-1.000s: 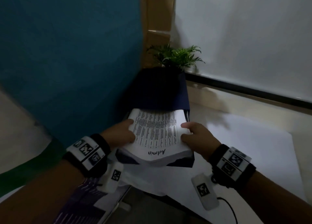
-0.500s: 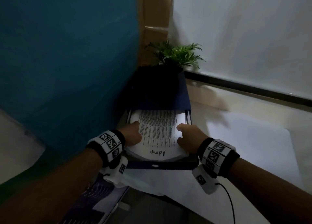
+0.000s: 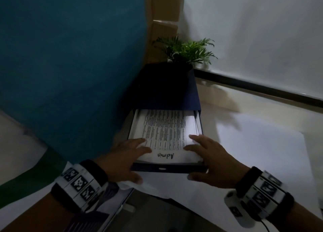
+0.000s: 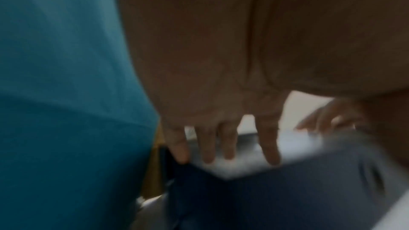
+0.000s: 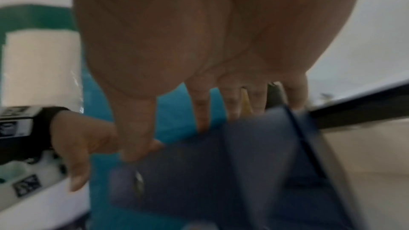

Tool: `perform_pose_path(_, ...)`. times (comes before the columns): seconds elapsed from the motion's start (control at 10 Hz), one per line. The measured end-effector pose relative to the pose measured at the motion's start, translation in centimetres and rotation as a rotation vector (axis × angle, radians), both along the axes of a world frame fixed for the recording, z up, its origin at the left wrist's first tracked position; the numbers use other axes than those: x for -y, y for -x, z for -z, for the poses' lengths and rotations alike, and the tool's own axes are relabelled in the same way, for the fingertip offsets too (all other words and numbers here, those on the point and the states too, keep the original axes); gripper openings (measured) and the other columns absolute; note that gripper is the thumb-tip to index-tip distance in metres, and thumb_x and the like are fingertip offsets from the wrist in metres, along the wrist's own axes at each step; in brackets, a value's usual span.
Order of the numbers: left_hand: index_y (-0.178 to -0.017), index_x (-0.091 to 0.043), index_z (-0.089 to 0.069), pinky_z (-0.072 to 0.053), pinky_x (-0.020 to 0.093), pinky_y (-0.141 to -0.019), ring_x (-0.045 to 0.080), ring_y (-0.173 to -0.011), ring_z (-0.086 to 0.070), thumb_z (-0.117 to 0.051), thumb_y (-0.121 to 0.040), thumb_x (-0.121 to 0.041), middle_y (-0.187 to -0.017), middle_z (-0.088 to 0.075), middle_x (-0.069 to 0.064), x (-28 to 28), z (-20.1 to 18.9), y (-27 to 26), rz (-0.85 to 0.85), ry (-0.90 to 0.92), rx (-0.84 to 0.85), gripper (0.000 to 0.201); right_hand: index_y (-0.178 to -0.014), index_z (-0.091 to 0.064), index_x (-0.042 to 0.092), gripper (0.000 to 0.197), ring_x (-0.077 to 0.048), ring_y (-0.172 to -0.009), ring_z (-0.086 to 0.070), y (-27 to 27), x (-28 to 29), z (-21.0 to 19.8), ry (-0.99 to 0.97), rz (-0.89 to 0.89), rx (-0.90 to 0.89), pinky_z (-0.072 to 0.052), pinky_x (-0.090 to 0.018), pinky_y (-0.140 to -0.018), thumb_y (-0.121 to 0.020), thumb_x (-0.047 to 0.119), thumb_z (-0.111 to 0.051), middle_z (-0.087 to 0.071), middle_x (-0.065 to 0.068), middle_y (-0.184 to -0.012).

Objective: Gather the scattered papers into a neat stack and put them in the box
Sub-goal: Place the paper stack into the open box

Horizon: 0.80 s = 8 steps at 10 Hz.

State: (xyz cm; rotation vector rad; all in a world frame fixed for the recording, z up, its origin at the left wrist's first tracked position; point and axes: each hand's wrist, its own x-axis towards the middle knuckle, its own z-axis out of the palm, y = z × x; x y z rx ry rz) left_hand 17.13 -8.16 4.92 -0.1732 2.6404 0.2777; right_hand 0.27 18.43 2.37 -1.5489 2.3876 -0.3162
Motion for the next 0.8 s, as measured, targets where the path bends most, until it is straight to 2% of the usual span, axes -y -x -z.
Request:
perform_pose_path(0.1,-0.152,-0.039,-0.018,-0.005,0.032,-0.117,0.011,-0.149,-0.005,-0.068,-0.082,-0.051,-0.163,0.001,-0.008,2.0,2.8,-0.1,-0.042,0.049,-0.179,0.086,-0.138,-0.029,0.043,0.086,-0.018,-0.145,-0.018,1.5,-0.1,1.2,0.070,0.031,-0.024,-0.028,-0.045,-0.114,-0.065,0.074,-0.060,-0.013,0.005,-0.159)
perform_pose_path(0.2,-0.151,-0.039,-0.025,-0.018,0.051,-0.119,0.020,-0.149,-0.007,-0.075,-0.069,-0.051,-0.163,0.000,-0.006,4.1,3.8,1.9,-0.092,-0.008,-0.388,0.097,-0.139,-0.034,0.039,0.095,-0.019,-0.142,-0.023,3.5,1.5,0.7,0.142,0.091,-0.062,-0.031,-0.043,-0.111,-0.057,0.069,-0.072,-0.016,0.004,-0.158)
perform_pose_path(0.3,-0.154,-0.032,-0.019,-0.024,0.057,-0.115,0.026,-0.149,-0.011,-0.082,-0.067,-0.048,-0.164,-0.002,0.002,6.2,4.6,5.6,-0.186,0.052,-0.464,0.109,-0.143,-0.031,0.032,0.104,-0.021,-0.142,-0.023,6.4,4.4,0.3,0.137,0.204,-0.167,-0.030,-0.043,-0.112,-0.055,0.057,-0.080,-0.015,0.002,-0.158)
perform_pose_path(0.4,-0.156,-0.029,-0.011,-0.018,0.059,-0.117,0.028,-0.150,-0.008,-0.080,-0.073,-0.044,-0.165,0.000,0.003,7.9,4.7,10.2,-0.277,0.075,-0.445,0.109,-0.147,-0.025,0.027,0.106,-0.023,-0.143,-0.022,10.0,7.8,0.2,0.070,0.294,-0.172,-0.029,-0.043,-0.114,-0.060,0.051,-0.081,-0.016,0.000,-0.158)
perform_pose_path(0.5,-0.151,-0.027,-0.028,-0.028,0.054,-0.111,0.031,-0.143,-0.026,-0.074,-0.082,-0.042,-0.160,-0.020,0.007,8.7,4.3,13.8,-0.299,0.140,-0.439,0.084,-0.135,-0.043,0.025,0.081,-0.028,-0.126,-0.043,12.7,10.2,0.1,0.067,0.312,-0.187,-0.042,-0.042,-0.103,-0.066,0.045,-0.080,-0.043,0.000,-0.138)
perform_pose_path(0.6,-0.132,-0.025,-0.045,-0.042,0.047,-0.095,0.032,-0.125,-0.041,-0.072,-0.082,-0.035,-0.143,-0.040,0.007,8.7,4.5,15.0,-0.334,0.166,-0.544,0.058,-0.114,-0.053,0.027,0.051,-0.026,-0.109,-0.046,13.5,11.0,0.6,0.140,0.353,-0.240,-0.048,-0.040,-0.088,-0.071,0.039,-0.078,-0.050,0.003,-0.117)
perform_pose_path(0.7,-0.120,-0.020,-0.052,-0.040,0.046,-0.091,0.033,-0.116,-0.044,-0.074,-0.078,-0.028,-0.131,-0.046,0.010,8.6,4.7,15.8,-0.372,0.200,-0.624,0.048,-0.104,-0.055,0.023,0.040,-0.025,-0.102,-0.046,12.8,11.1,1.3,0.233,0.404,-0.246,-0.048,-0.039,-0.085,-0.071,0.032,-0.077,-0.052,0.001,-0.110)
perform_pose_path(0.8,-0.114,-0.014,-0.058,-0.045,0.052,-0.090,0.039,-0.110,-0.050,-0.069,-0.074,-0.019,-0.127,-0.046,0.015,6.2,7.4,13.5,-0.335,0.096,-0.837,0.041,-0.114,-0.053,0.021,0.037,-0.030,-0.111,-0.053,11.8,8.8,3.6,0.438,0.400,-0.185,-0.044,-0.040,-0.098,-0.079,0.034,-0.061,-0.054,-0.005,-0.123)
